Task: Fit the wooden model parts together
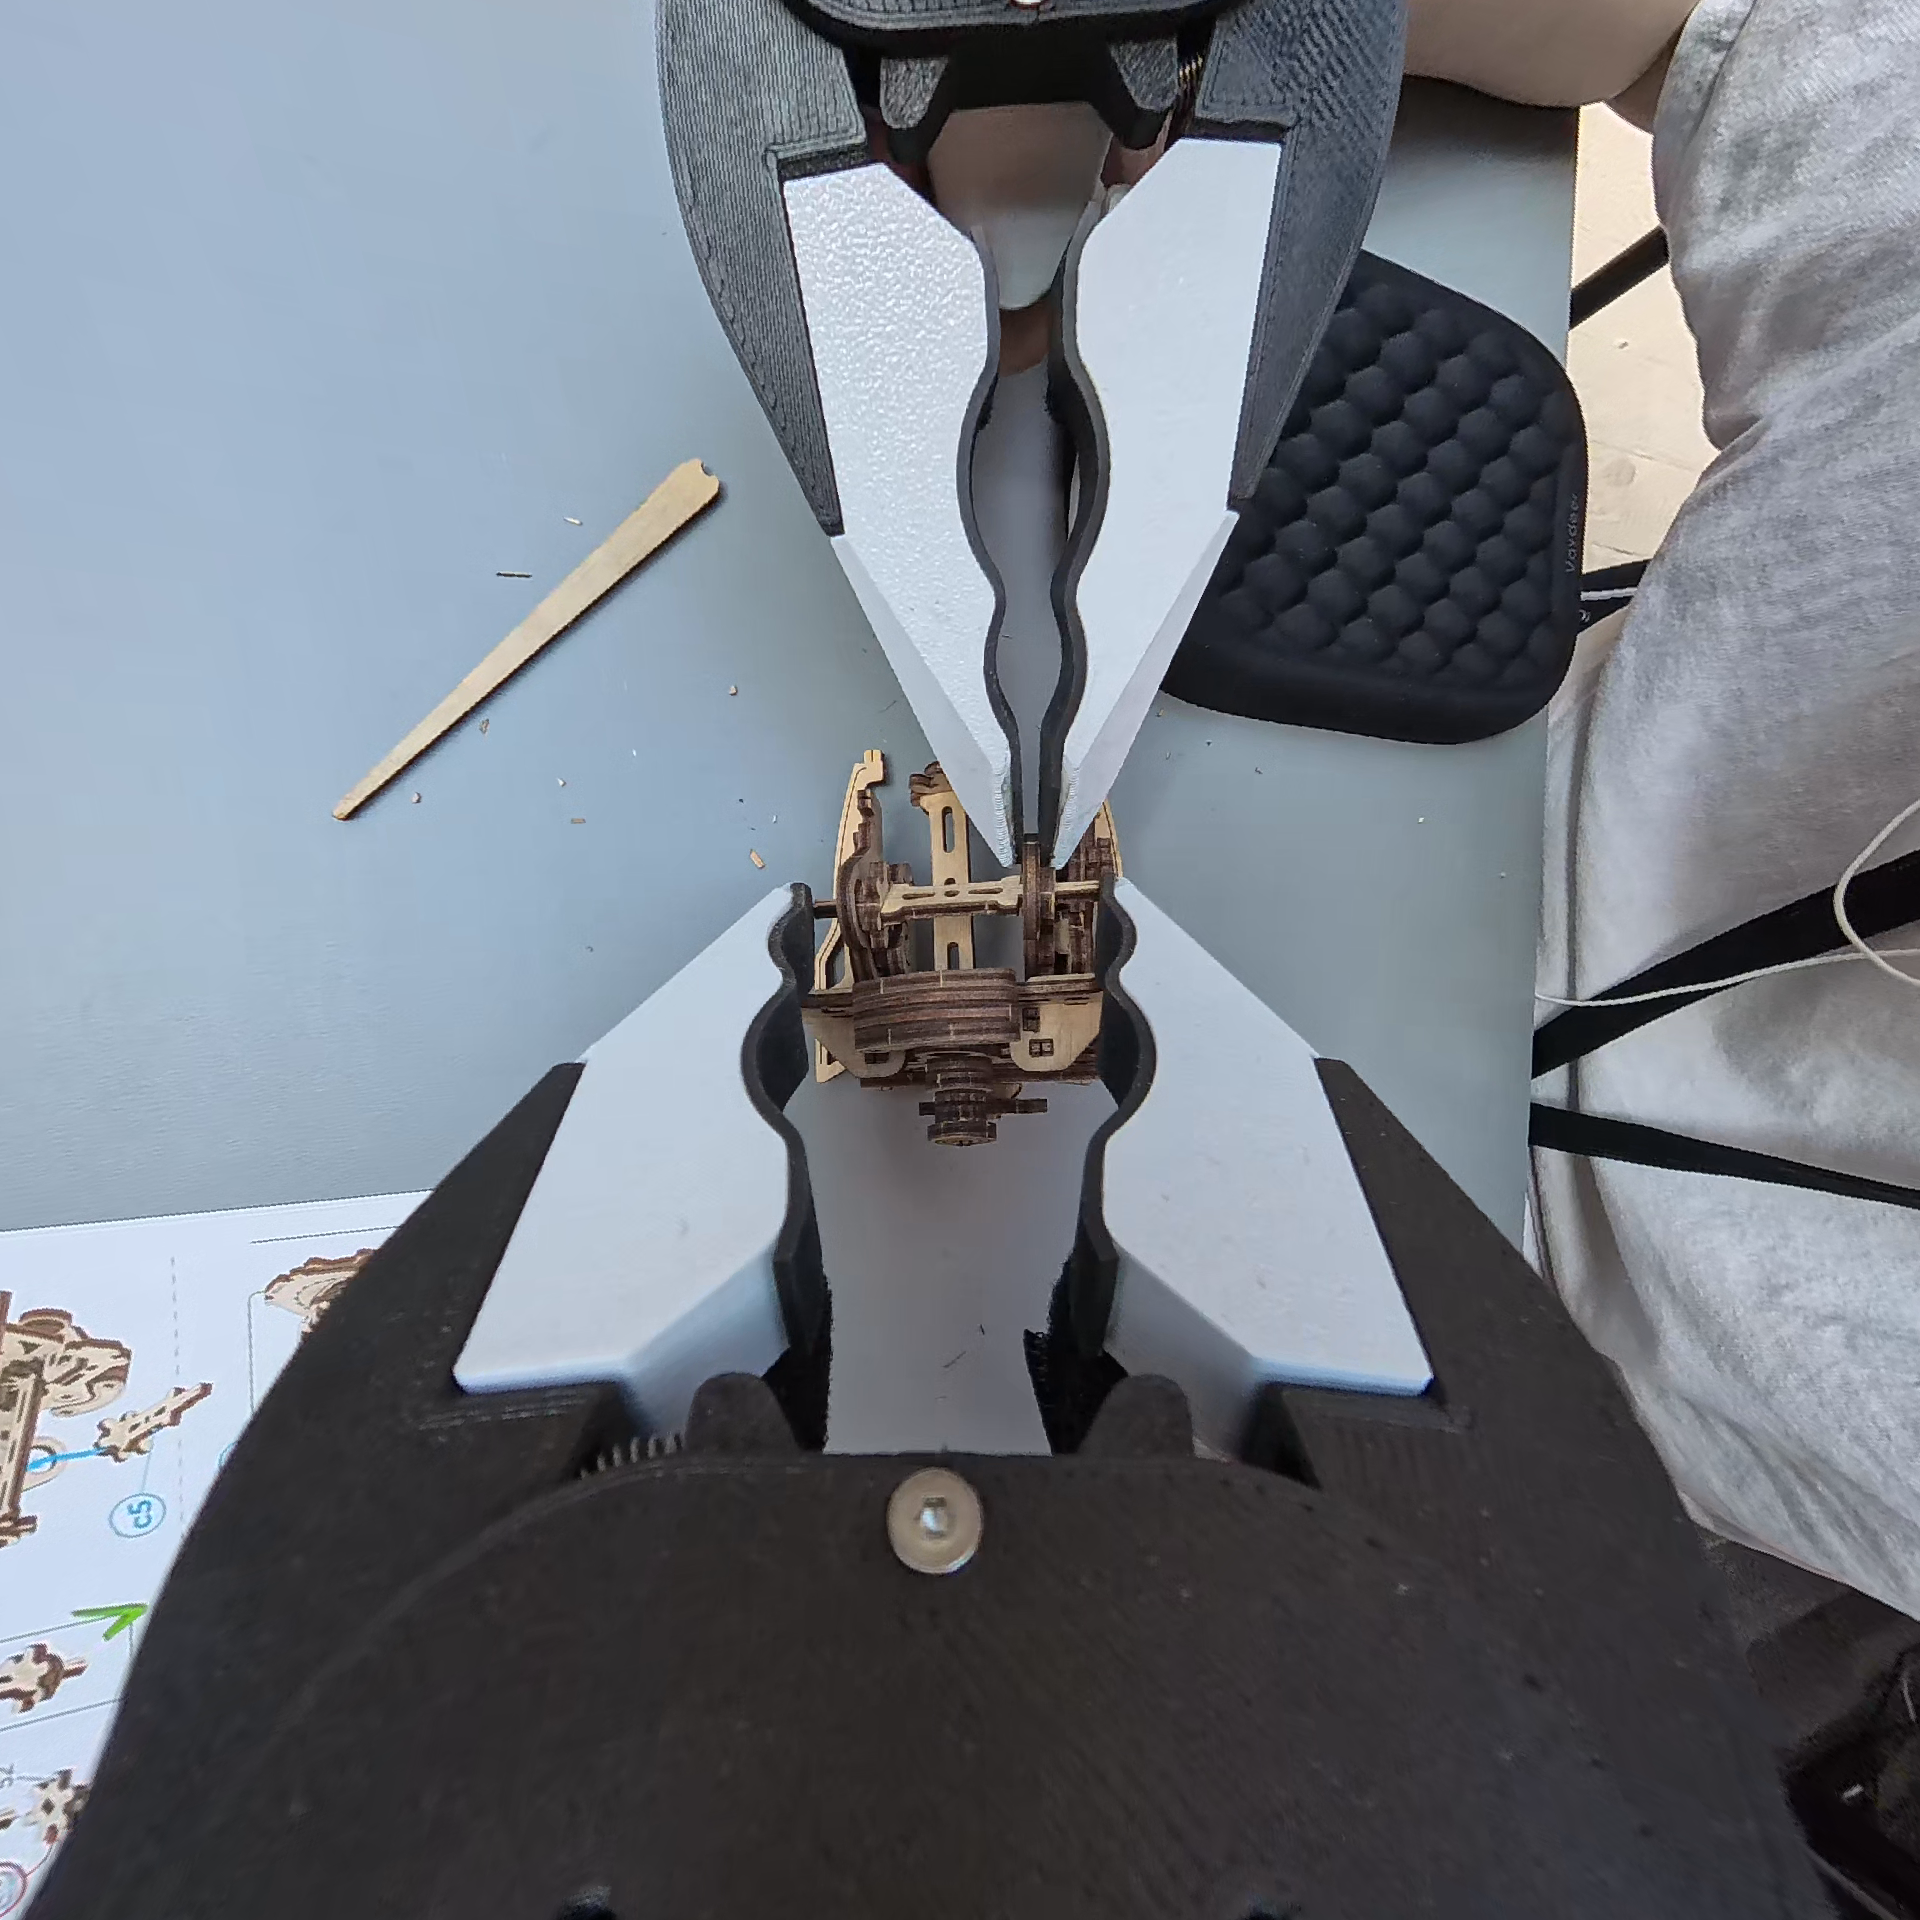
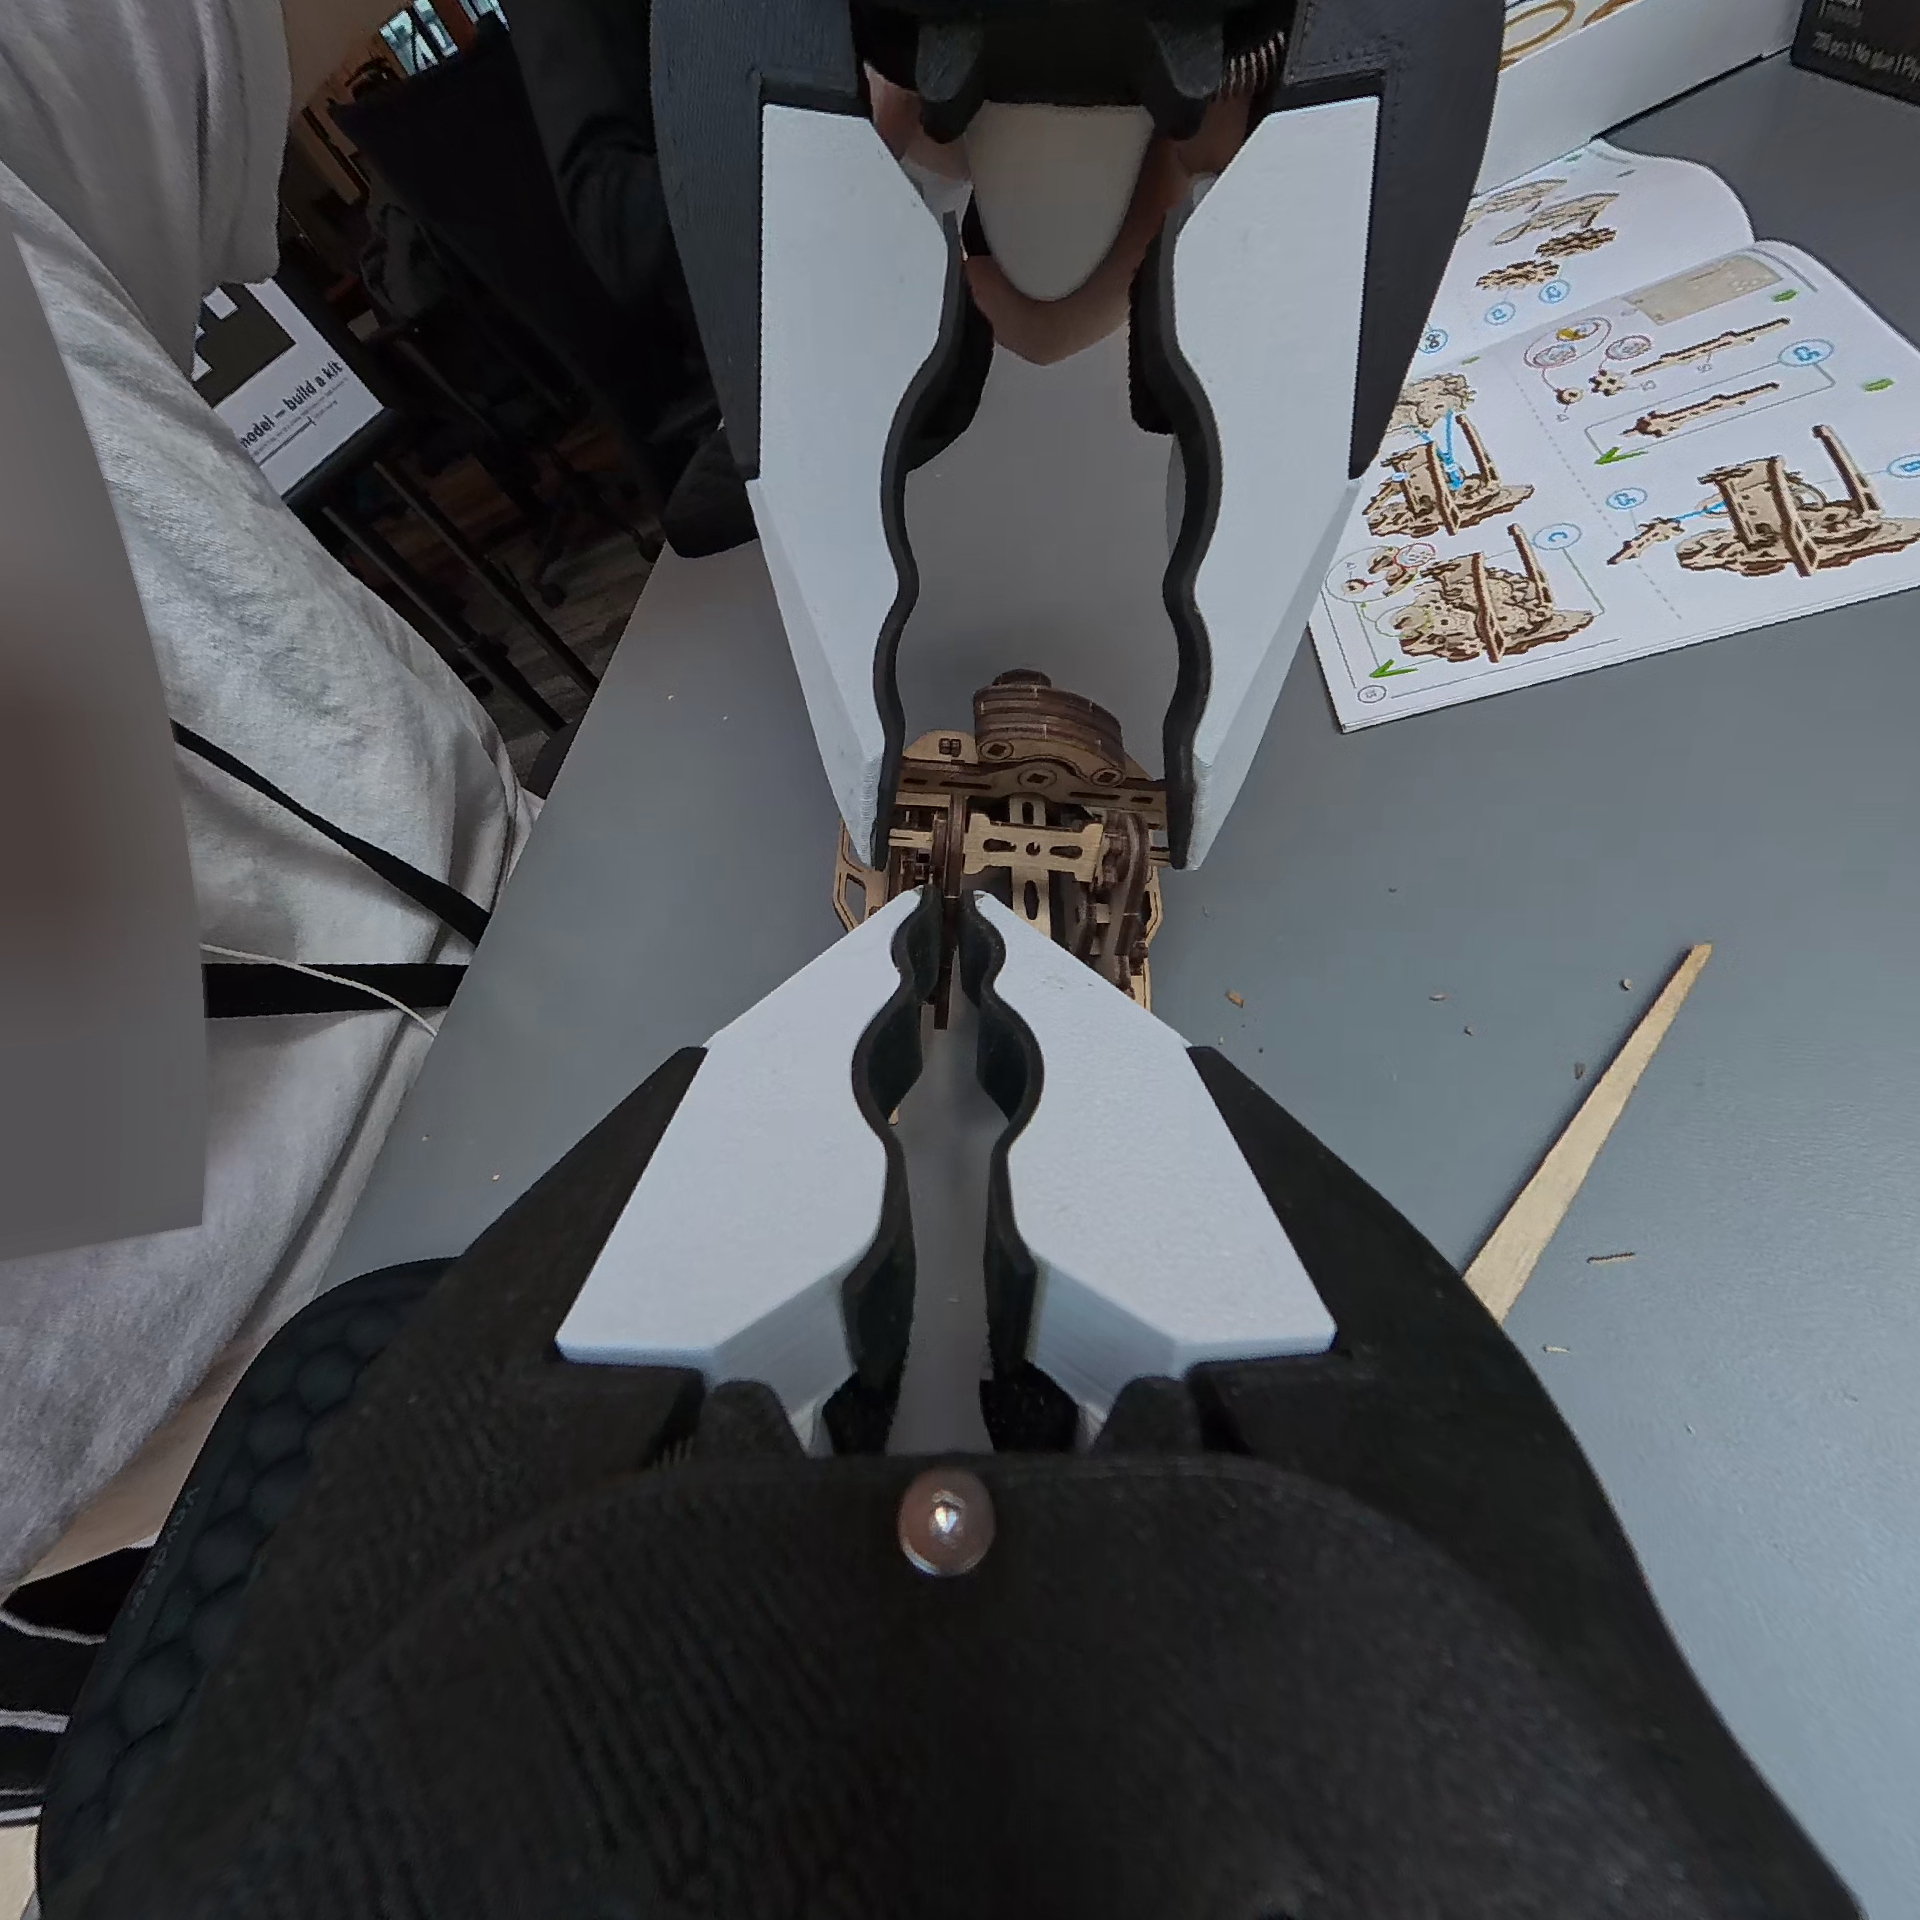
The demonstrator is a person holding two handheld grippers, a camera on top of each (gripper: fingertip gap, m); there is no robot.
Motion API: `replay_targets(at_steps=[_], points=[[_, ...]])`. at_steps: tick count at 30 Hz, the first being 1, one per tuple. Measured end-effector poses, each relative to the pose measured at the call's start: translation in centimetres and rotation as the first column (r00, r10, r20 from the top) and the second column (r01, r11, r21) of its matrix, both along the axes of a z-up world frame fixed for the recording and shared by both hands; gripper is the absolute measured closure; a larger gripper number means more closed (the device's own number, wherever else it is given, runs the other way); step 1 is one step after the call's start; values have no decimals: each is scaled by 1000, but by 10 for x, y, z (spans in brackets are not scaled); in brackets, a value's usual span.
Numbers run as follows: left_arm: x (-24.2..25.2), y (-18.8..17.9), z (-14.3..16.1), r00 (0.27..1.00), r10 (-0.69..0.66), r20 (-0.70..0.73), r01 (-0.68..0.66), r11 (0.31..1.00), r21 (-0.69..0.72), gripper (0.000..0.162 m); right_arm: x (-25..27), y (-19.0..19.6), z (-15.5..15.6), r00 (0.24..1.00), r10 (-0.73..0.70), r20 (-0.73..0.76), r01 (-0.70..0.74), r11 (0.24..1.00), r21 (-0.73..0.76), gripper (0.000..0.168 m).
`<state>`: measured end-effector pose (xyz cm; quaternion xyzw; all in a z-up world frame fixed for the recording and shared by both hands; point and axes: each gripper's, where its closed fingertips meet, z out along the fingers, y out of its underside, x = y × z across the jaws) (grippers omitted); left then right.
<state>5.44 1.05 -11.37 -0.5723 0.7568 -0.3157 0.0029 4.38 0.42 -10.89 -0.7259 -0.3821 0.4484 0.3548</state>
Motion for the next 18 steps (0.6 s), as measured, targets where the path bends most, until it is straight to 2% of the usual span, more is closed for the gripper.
replay_targets(at_steps=[13, 18], points=[[-4, -4, 5, 1000, -17, 9, 17, 998, -57, 109, -3, -5, 6, 998, 27, 48, -36, 980, 193, 167], [-4, -4, 2, 999, -34, 8, 34, 999, -40, 109, -5, -6, 5, 999, 40, 18, -42, 991, 123, 165]])
